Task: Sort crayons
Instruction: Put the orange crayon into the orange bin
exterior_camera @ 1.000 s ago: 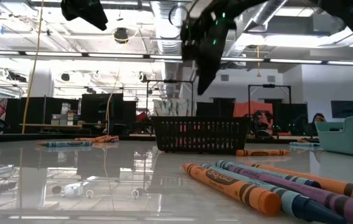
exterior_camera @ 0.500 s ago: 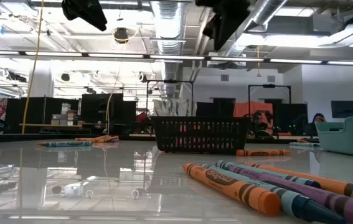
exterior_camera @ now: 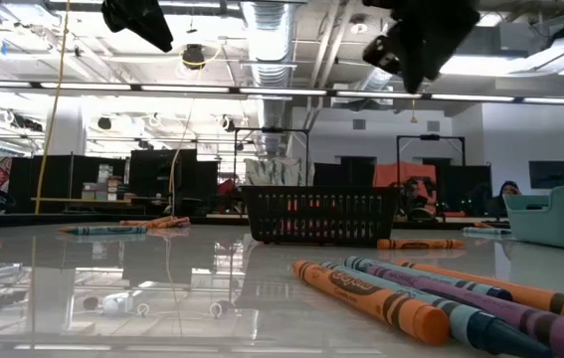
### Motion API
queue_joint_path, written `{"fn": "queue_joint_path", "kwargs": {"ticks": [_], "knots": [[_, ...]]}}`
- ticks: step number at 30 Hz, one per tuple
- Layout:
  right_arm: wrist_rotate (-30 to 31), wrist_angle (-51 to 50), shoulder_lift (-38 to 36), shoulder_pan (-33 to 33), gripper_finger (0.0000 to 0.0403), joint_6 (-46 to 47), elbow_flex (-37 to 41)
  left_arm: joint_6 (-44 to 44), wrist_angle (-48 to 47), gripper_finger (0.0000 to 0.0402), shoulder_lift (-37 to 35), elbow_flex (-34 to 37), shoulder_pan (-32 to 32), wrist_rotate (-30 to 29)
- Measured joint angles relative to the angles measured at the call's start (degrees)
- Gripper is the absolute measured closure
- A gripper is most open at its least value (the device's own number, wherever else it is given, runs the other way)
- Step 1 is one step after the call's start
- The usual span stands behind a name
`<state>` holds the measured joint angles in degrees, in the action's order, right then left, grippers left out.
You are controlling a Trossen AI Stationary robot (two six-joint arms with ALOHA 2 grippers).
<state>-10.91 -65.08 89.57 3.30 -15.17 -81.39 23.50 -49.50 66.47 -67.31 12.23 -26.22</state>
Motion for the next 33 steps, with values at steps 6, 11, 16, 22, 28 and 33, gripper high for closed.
{"fn": "queue_joint_path", "kwargs": {"ticks": [6, 11, 16, 22, 28, 33], "knots": [[3.4, 7.9, -2.9, 3.9, 0.0275, 3.1, 9.5, -0.3, -0.1, 0.0303, 2.4, 0.0, 0.0, 1.2], [3.9, 12.7, -3.1, 6.0, 0.0275, 5.1, 14.7, -0.4, -0.1, 0.0303, 5.0, 0.0, 0.0, 3.1], [5.1, 19.3, -3.1, 8.0, 0.0275, 6.3, 19.6, -0.4, 0.0, 0.0303, 6.8, 0.0, -0.4, 4.5], [6.5, 29.4, -3.1, 8.7, 0.0275, 6.5, 25.3, -0.3, 0.2, 0.0303, 6.7, 0.0, -0.7, 5.0], [6.6, 36.7, -2.2, 8.1, 0.0275, 6.4, 30.8, -0.3, 0.2, 0.0303, 6.6, 0.0, -0.7, 5.0], [6.5, 40.2, 1.9, 8.2, 0.0275, 6.1, 32.0, -0.2, 0.2, 0.0303, 6.6, 0.0, -0.7, 5.1]]}}
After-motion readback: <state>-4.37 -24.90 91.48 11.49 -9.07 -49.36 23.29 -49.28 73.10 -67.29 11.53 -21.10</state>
